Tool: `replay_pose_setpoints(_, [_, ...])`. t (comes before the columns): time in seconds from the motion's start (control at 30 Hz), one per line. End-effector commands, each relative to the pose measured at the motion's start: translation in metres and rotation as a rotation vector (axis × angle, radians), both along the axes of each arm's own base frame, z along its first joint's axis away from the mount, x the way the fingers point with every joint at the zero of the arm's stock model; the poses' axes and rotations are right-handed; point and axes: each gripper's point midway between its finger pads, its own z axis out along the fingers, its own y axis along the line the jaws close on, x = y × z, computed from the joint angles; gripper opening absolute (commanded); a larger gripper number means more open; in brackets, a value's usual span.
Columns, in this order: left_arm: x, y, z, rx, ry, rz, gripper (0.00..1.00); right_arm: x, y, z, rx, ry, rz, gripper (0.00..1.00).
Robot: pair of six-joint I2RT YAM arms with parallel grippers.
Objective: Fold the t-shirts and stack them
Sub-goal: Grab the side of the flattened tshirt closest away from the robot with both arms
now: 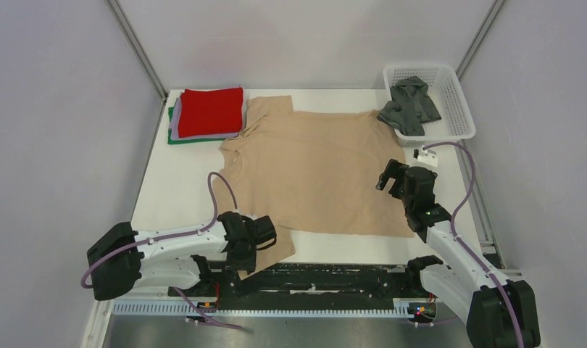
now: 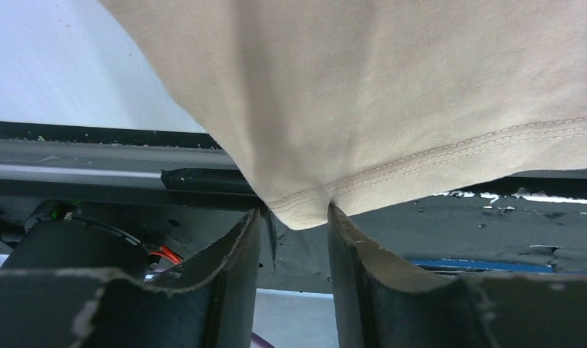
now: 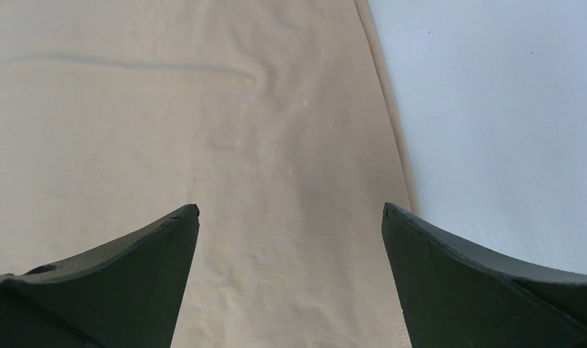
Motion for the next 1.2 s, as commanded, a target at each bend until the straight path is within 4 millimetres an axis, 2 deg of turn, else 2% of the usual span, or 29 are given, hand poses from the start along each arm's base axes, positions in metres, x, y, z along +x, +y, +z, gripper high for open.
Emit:
replay_pose_setpoints(0.0, [0.006,-0.012,-0.014,-0.024,-0.028,0.019,0.43,0.001,-0.009,0.004,-0.014,-0.019,-0.040,0.98])
replay_pose_setpoints(0.1, [0.009,-0.021,-0.015,-0.043,-0.023,0.004,0.43,-0.005,-0.013,0.000,-0.022,-0.002,-0.056,0.99])
replay_pose_setpoints(0.27, [0.012,-0.050,-0.017,-0.139,-0.006,-0.013,0.43,-0.006,-0.018,0.008,-0.027,-0.031,-0.075,0.99])
replay_pose_setpoints(0.5, [0.016,-0.066,-0.005,-0.174,-0.008,-0.026,0.42,-0.008,-0.026,0.010,-0.046,-0.044,-0.112,0.99])
replay_pose_setpoints(0.57, [0.014,-0.063,-0.005,-0.157,0.002,-0.016,0.42,-0.007,-0.027,0.010,-0.050,-0.041,-0.112,0.99])
replay_pose_setpoints(0.73, [0.008,-0.034,-0.020,-0.018,0.020,0.003,0.39,-0.008,-0.028,0.007,-0.055,-0.032,-0.111,0.99])
replay_pose_setpoints(0.87, [0.014,-0.024,-0.028,0.049,-0.013,0.028,0.24,-0.009,-0.027,0.006,-0.051,-0.028,-0.103,0.99])
replay_pose_setpoints(0.9, [0.016,-0.023,-0.029,0.061,-0.025,0.031,0.18,-0.009,-0.027,0.007,-0.050,-0.031,-0.104,0.99])
replay_pose_setpoints(0.93, [0.018,-0.021,-0.029,0.069,-0.033,0.035,0.07,-0.010,-0.027,0.009,-0.046,-0.037,-0.104,0.99])
replay_pose_setpoints(0.97, [0.019,-0.020,-0.029,0.075,-0.042,0.036,0.02,-0.010,-0.027,0.010,-0.045,-0.040,-0.105,0.98])
replay_pose_setpoints(1.07, [0.025,-0.017,-0.024,0.075,-0.084,0.051,0.02,-0.013,-0.027,0.015,-0.036,-0.054,-0.110,0.99])
replay_pose_setpoints(1.17, [0.037,-0.018,-0.003,0.055,-0.156,0.059,0.02,-0.020,-0.027,0.015,-0.016,-0.044,-0.118,0.99])
